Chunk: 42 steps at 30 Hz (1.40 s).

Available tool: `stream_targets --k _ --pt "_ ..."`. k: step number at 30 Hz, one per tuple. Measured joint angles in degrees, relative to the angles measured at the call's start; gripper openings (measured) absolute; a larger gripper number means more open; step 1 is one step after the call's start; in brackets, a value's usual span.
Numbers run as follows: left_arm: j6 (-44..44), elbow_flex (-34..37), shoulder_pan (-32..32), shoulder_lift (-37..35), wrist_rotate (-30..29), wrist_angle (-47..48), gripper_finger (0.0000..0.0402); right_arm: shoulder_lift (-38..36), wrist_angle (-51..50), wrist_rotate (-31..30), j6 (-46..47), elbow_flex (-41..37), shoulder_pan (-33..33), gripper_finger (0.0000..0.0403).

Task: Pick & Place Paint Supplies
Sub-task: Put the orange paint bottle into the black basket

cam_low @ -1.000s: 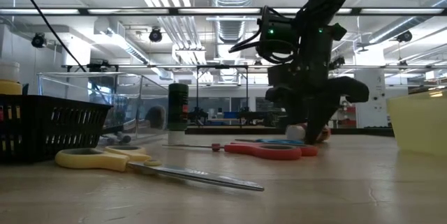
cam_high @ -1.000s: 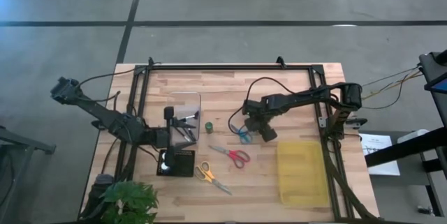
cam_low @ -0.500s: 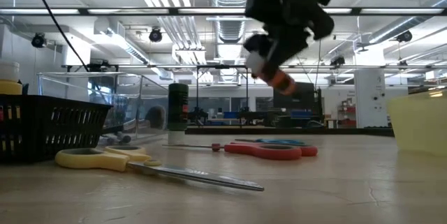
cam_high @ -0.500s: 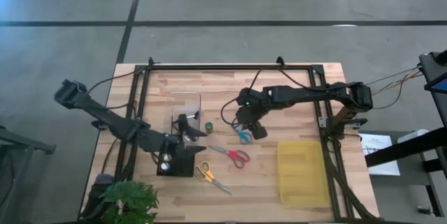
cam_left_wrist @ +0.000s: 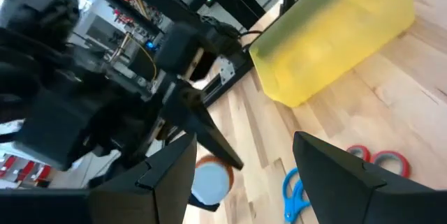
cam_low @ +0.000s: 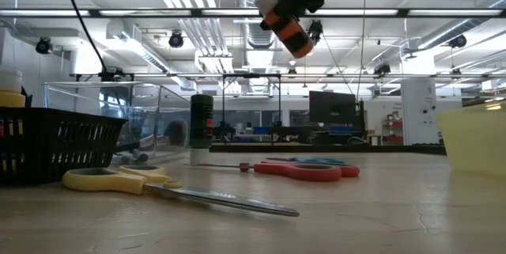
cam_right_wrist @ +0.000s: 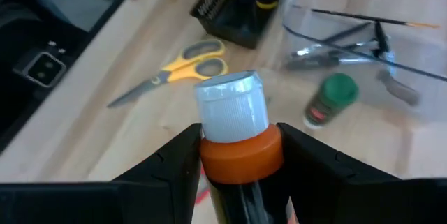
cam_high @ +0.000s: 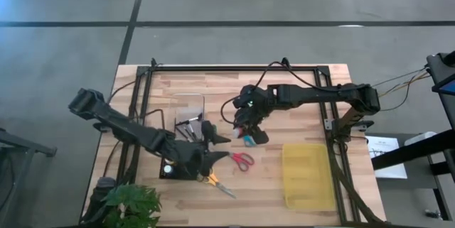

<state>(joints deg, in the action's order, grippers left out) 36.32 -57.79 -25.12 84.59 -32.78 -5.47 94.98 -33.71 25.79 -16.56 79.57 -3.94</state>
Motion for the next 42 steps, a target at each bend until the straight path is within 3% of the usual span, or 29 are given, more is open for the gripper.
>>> stream_targets --k 9,31,35,42 --pt "-0.05 -1.98 1.34 2.9 -1.87 1.91 0.0246 0.0 0.16 0.4 1.62 0.72 2.44 0.017" --pt "-1.79 -1.83 4.95 3.42 2.31 0.78 0.0242 0.0 2.77 1.91 2.89 0.72 2.96 0.017" --pt "-1.85 -1.83 5.05 3.42 2.43 0.73 0.0212 0.0 2.79 1.89 2.91 0.72 2.94 0.017" --pt "-2.44 -1.8 5.58 3.42 3.57 0.68 0.012 0.0 2.71 1.91 3.02 0.72 2.94 0.017"
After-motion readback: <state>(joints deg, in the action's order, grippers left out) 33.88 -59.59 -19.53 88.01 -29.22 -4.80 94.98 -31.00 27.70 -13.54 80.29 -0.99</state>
